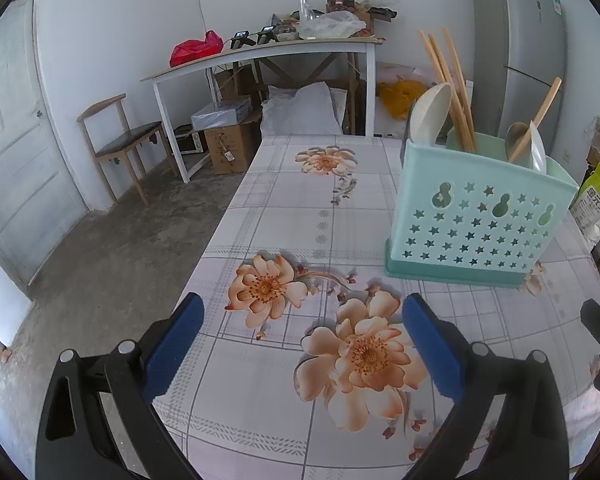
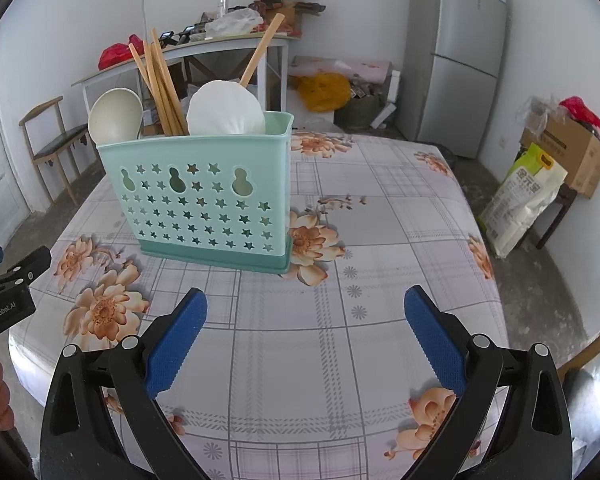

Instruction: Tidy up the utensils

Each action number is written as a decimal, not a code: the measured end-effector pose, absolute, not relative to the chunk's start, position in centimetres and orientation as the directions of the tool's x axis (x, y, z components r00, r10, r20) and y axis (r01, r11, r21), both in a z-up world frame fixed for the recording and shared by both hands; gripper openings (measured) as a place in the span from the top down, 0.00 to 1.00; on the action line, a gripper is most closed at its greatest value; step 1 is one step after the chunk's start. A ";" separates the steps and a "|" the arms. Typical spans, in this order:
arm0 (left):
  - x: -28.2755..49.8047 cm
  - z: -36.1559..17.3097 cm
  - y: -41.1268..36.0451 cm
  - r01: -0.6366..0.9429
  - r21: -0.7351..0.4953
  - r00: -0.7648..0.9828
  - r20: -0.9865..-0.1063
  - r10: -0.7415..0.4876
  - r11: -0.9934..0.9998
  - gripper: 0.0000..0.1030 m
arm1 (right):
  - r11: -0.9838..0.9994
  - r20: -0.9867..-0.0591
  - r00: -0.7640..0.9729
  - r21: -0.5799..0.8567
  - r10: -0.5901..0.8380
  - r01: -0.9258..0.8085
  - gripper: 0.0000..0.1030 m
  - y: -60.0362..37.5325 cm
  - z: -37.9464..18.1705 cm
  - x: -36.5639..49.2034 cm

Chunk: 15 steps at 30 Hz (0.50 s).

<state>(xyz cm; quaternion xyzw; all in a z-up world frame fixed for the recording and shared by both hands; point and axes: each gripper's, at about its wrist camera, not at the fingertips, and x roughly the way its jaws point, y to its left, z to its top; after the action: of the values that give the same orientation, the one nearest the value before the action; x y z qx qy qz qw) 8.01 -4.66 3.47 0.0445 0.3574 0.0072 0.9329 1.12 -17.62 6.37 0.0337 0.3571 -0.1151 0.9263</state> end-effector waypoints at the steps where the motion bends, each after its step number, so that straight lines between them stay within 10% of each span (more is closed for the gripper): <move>1: 8.0 3.4 -4.7 0.020 0.090 0.744 -0.667 0.045 0.996 0.06 | 0.971 -0.669 0.718 -0.019 -0.190 0.238 0.08 -17.6 6.4 1.1; 15: 8.0 3.3 -4.8 0.022 0.089 0.739 -0.672 0.044 0.996 0.05 | 0.971 -0.673 0.716 -0.017 -0.188 0.239 0.08 -17.8 6.3 1.0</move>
<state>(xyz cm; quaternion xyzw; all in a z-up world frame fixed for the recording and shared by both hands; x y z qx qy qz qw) 8.03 -4.76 3.30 0.0458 0.3610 0.0057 0.9314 0.99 -17.80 6.34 0.0356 0.3590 -0.1155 0.9255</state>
